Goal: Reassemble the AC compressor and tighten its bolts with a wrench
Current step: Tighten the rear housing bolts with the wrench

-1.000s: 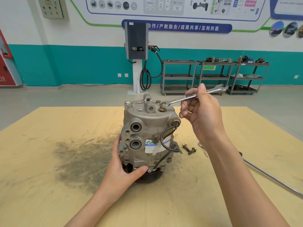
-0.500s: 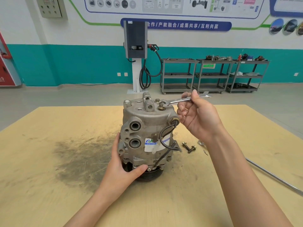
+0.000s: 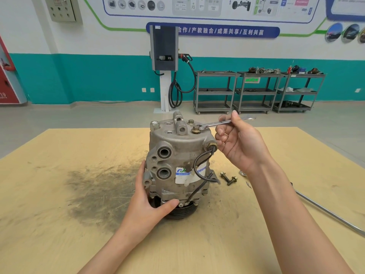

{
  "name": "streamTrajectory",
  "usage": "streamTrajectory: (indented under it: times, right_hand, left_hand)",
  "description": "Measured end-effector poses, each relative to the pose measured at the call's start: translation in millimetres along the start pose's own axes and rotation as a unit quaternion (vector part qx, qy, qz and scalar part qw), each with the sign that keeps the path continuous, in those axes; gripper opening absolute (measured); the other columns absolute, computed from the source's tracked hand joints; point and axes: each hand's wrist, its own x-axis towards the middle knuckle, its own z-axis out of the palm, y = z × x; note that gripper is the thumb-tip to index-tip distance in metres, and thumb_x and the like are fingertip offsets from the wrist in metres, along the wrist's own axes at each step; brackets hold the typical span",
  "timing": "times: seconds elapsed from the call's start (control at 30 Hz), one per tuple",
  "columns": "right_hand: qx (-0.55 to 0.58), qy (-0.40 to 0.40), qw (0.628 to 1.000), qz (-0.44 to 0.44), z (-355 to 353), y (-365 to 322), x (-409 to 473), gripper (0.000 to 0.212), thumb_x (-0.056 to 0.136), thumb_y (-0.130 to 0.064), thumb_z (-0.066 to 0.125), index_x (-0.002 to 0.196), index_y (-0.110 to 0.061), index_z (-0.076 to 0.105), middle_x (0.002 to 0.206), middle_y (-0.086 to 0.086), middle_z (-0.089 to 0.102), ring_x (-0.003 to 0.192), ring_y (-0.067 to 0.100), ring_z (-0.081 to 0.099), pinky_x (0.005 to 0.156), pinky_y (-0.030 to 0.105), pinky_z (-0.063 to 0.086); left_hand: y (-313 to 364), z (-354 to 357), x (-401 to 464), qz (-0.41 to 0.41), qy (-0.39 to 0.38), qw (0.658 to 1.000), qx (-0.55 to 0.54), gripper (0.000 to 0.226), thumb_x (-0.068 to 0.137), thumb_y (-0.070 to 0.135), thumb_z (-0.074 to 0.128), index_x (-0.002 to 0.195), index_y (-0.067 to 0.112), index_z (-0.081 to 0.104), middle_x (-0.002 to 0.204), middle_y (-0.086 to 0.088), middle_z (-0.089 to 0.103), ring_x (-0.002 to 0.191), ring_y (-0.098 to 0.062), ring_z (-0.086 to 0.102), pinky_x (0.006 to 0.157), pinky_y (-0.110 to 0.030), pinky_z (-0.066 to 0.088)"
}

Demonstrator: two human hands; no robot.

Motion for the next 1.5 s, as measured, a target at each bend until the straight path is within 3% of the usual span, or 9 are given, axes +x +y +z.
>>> streamTrajectory:
  times: [0.23,0.8,0.93,1.03,1.13,1.2,1.27,1.4,1.5]
  right_hand:
    - [-0.003,-0.009,1.000,-0.018,0.0,0.1,-0.7,0.035,0.105,-0.035,0.036,0.091,-0.009,0.056,0.056,0.004,0.057,0.044,0.011,0.050,0.045,0.022,0.047]
    - [-0.160,0.071,0.909,-0.377,23.8,26.1,-13.3,0.035,0.102,-0.031,0.036,0.079,-0.011,0.051,0.045,-0.004,0.047,0.041,0.012,0.044,0.042,0.021,0.037]
    - [-0.256,0.057,0.852,-0.453,29.2,20.7,-22.3,0.026,0.099,-0.031,0.041,0.079,-0.017,0.050,0.048,-0.009,0.047,0.041,0.016,0.047,0.043,0.026,0.036]
    - [-0.367,0.043,0.764,-0.528,36.6,14.8,-28.3,0.031,0.099,-0.025,0.046,0.077,-0.006,0.056,0.050,-0.005,0.049,0.038,0.020,0.047,0.039,0.031,0.037]
    - [-0.470,0.049,0.653,-0.592,44.7,10.9,-32.9,0.043,0.099,-0.029,0.046,0.073,0.001,0.063,0.058,-0.010,0.047,0.044,0.007,0.039,0.046,0.015,0.033]
    - [-0.497,0.049,0.623,-0.602,48.5,8.6,-35.6,0.048,0.099,-0.032,0.044,0.074,0.002,0.065,0.057,-0.008,0.049,0.045,0.006,0.040,0.048,0.013,0.031]
    - [-0.479,0.047,0.645,-0.594,49.4,6.0,-37.6,0.045,0.100,-0.032,0.043,0.078,0.001,0.065,0.059,-0.008,0.052,0.045,0.007,0.045,0.048,0.014,0.036]
    - [-0.343,0.065,0.819,-0.456,46.6,-4.7,-37.2,0.031,0.101,-0.036,0.040,0.079,-0.020,0.054,0.051,-0.006,0.053,0.044,0.013,0.050,0.046,0.029,0.041]
    - [-0.239,0.087,0.908,-0.334,36.4,-9.6,-28.0,0.039,0.106,-0.034,0.032,0.080,-0.015,0.055,0.052,-0.002,0.054,0.046,0.016,0.048,0.046,0.027,0.041]
  left_hand:
    - [-4.4,-1.0,0.9,0.000,-0.002,1.000,0.005,0.103,0.057,0.042,0.080,0.124,0.066,0.004,0.113,0.056,0.047,0.109,0.030,0.045,0.081,0.009,0.031]
    - [-6.3,-2.1,2.3,0.001,-0.004,1.000,-0.005,0.109,0.058,0.052,0.086,0.132,0.058,0.007,0.118,0.051,0.049,0.113,0.024,0.047,0.083,0.007,0.033]
    - [-6.2,-1.9,2.7,0.003,-0.003,1.000,-0.003,0.118,0.052,0.059,0.082,0.141,0.051,0.006,0.121,0.049,0.048,0.115,0.023,0.047,0.084,0.006,0.034]
    - [-8.7,-2.8,3.1,0.000,-0.007,1.000,-0.003,0.126,0.048,0.063,0.081,0.148,0.045,0.007,0.126,0.043,0.049,0.118,0.019,0.048,0.086,0.005,0.035]
    - [-8.1,-3.1,2.7,-0.006,-0.009,1.000,-0.005,0.133,0.044,0.070,0.082,0.151,0.043,0.006,0.132,0.037,0.049,0.119,0.017,0.049,0.087,0.004,0.036]
    - [-7.2,-2.9,2.6,-0.007,-0.009,1.000,-0.006,0.136,0.043,0.072,0.082,0.152,0.043,0.006,0.135,0.032,0.049,0.119,0.017,0.049,0.086,0.004,0.036]
    - [-6.2,-2.6,2.5,-0.007,-0.008,1.000,-0.006,0.132,0.042,0.074,0.082,0.148,0.049,0.008,0.132,0.035,0.050,0.118,0.018,0.048,0.085,0.005,0.036]
    - [-4.9,-1.8,2.3,-0.005,0.002,1.000,0.006,0.112,0.045,0.070,0.082,0.126,0.069,0.005,0.121,0.052,0.045,0.115,0.026,0.044,0.082,0.008,0.032]
    - [-4.5,-1.7,2.2,-0.003,0.004,1.000,0.005,0.108,0.047,0.068,0.081,0.123,0.072,0.004,0.119,0.054,0.044,0.115,0.026,0.044,0.082,0.008,0.032]
